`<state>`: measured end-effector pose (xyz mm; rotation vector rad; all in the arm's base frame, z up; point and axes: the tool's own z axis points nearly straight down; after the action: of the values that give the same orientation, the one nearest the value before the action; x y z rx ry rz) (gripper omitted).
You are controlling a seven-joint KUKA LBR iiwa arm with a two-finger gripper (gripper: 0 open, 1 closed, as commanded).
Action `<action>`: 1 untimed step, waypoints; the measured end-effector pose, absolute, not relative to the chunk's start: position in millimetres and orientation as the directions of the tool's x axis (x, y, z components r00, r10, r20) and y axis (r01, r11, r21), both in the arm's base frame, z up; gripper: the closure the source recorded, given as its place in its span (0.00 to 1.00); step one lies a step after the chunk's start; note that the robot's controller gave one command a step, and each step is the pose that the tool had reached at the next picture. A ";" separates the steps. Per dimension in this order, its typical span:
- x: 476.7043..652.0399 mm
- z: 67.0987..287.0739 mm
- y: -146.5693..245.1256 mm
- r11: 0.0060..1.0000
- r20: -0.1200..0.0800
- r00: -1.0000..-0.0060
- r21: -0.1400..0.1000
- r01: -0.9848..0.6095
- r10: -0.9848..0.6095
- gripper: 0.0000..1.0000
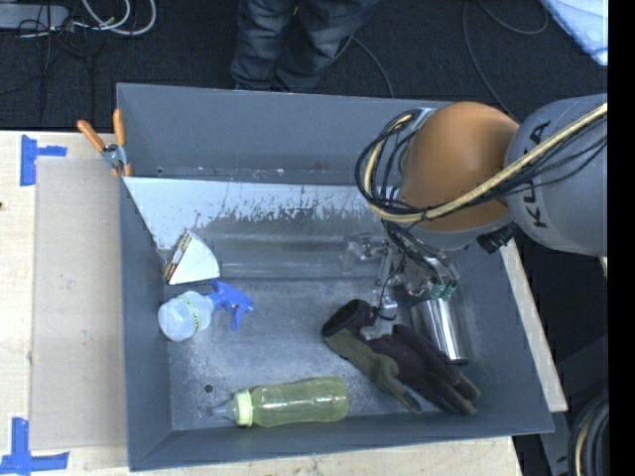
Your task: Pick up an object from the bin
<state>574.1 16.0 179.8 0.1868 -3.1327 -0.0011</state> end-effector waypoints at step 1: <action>550.1 162.1 -35.3 0.921 0.006 -0.921 0.004 -0.388 -0.388 0.00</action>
Offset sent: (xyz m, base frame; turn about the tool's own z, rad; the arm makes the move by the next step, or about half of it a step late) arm -0.0064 -0.0564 -0.0363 0.0233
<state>550.1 -35.3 162.1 0.6212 -3.0731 -0.0036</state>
